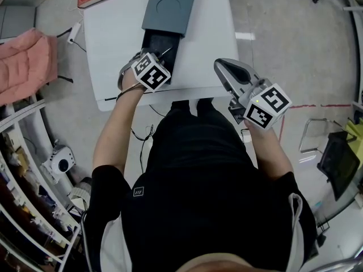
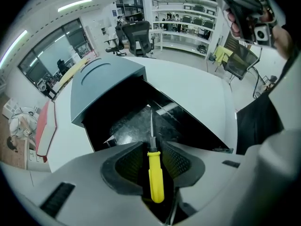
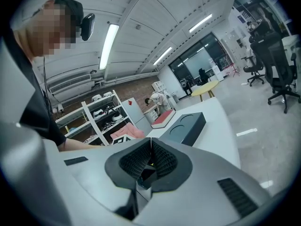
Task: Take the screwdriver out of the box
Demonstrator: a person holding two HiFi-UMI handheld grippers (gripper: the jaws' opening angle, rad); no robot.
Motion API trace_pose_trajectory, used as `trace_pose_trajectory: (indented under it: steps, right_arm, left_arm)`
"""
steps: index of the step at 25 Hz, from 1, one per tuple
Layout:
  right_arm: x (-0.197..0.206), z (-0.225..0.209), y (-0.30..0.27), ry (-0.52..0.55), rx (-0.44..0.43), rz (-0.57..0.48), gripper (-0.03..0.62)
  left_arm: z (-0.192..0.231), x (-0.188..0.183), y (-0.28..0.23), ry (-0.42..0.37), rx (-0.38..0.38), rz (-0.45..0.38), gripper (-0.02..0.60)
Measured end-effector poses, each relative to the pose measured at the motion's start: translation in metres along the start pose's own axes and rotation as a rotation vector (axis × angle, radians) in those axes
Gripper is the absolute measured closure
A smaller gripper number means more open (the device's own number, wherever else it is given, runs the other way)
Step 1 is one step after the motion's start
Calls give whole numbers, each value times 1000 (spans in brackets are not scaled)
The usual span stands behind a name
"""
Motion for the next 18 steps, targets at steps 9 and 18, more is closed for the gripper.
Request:
trace_pose_trajectory:
  steps: [9, 18]
  right_arm:
    - [-2, 7, 11, 11, -1, -24, 565]
    - [-13, 12, 43, 36, -4, -42, 565]
  left_arm:
    - [-2, 2, -1, -33, -9, 43, 495]
    - [-14, -5, 15, 6, -20, 47, 498]
Point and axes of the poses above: the fingertips, and each gripper's own axes: y backward along the fingers, z to its left, x out of its underside, the point moved 2 cm from there along y, backward along the fingers, and after that the axes turned 15 degrees about -x, right-handed, at the moved point
